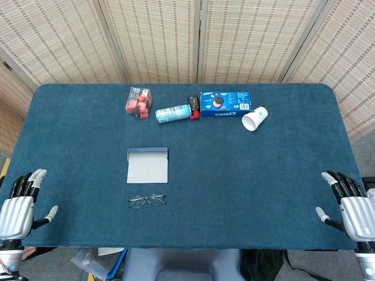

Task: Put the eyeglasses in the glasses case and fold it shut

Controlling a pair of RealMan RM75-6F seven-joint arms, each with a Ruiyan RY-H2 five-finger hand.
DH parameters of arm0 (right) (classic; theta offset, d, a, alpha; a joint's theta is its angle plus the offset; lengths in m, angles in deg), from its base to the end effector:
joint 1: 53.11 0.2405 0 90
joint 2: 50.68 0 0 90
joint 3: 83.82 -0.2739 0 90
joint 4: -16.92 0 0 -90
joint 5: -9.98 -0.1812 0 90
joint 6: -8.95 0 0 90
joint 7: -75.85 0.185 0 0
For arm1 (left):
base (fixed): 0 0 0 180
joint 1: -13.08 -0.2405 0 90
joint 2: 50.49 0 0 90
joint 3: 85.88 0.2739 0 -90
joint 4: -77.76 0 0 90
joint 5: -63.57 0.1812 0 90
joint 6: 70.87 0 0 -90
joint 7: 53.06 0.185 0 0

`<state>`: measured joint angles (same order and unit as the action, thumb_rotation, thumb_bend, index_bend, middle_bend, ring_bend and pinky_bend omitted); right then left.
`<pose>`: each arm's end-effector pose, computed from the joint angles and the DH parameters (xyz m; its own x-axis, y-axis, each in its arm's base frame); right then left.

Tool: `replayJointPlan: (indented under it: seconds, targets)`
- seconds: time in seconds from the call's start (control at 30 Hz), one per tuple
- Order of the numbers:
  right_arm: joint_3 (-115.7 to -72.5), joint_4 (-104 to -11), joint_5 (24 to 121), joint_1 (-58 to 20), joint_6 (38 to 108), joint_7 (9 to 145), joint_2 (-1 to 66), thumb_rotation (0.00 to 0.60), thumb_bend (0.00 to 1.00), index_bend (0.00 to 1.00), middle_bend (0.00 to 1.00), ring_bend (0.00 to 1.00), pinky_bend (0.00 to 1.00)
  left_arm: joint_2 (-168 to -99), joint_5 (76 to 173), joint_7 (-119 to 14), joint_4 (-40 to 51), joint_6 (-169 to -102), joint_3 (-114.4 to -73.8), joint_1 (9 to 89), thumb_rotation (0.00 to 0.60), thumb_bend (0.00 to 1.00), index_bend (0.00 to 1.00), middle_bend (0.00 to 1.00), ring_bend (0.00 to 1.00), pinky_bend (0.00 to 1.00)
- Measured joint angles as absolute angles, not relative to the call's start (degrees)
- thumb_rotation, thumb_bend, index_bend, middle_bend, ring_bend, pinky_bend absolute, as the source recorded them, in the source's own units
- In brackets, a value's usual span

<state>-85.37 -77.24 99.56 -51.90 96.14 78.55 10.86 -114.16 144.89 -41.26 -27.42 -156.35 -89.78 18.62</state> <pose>-0.3138 -0.1965 0.2026 0.3681 -0.0140 0.9297 -0.9297 -0.0132 0.3680 -0.2847 0.2238 0.1868 0.3799 0.0028 0.9250 0.9243 0.0385 -0.3797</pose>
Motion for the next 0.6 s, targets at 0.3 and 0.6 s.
replayJointPlan:
  seconds: [0.3,0.6]
  targets:
    - [-85.40,-77.09,99.51,-52.08,96.54,78.72,10.87,0.600,0.25,0.10,0.11,0.07,0.11,-114.24,145.06,-41.34,-27.29,-156.54,-89.71,18.49,0.600,0.27,0.02,0.00,0.00,0.00]
    - [-85.75,-77.33,99.77,-52.62,98.18,78.70,10.52,0.600,0.25,0.10,0.11,0.07,0.11,-114.73,146.24,-42.62,-26.32,-157.06,-90.18,18.83,0.600,0.27,0.02,0.00,0.00,0.00]
